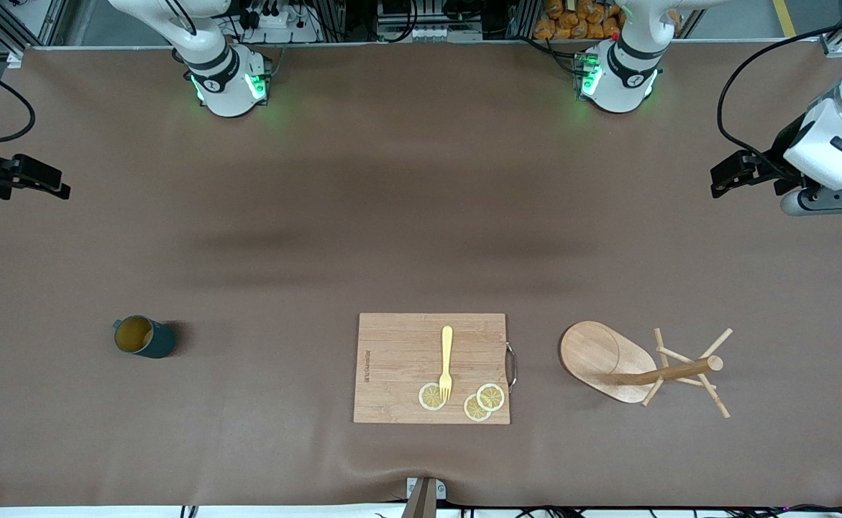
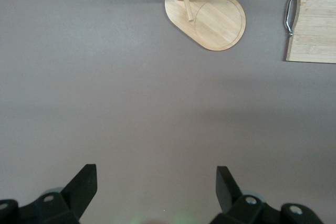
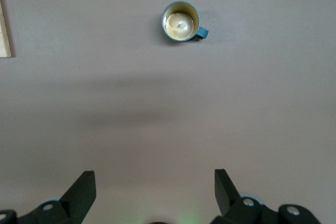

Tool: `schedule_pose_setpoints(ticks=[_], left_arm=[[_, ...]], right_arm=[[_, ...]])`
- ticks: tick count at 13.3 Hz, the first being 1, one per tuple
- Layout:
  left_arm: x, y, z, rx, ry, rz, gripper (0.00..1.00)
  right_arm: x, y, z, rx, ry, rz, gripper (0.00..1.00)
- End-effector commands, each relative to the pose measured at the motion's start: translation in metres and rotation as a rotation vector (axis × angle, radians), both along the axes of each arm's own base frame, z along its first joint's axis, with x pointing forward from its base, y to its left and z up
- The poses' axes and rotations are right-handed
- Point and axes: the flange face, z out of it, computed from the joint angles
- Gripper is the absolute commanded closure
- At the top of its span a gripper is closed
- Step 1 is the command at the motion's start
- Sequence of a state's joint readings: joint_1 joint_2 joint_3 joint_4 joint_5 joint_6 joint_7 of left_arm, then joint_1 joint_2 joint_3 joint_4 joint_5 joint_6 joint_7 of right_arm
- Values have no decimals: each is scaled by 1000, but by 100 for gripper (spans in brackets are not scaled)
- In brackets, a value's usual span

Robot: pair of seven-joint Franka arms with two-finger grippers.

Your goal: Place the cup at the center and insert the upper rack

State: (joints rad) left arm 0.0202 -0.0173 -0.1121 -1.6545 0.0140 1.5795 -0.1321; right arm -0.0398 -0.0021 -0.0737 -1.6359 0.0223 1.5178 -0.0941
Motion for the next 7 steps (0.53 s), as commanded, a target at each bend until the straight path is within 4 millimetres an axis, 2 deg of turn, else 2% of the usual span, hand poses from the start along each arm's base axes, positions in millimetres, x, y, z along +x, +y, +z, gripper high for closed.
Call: schedule_pose_setpoints(ticks=[1, 7], left_arm=[[6, 3, 1, -10, 0, -3, 0], [11, -3, -15, -15, 28, -11, 0]], right_arm=[[-8, 1, 4, -3, 12, -18, 0], [-10, 2, 3, -3, 26, -33, 0]])
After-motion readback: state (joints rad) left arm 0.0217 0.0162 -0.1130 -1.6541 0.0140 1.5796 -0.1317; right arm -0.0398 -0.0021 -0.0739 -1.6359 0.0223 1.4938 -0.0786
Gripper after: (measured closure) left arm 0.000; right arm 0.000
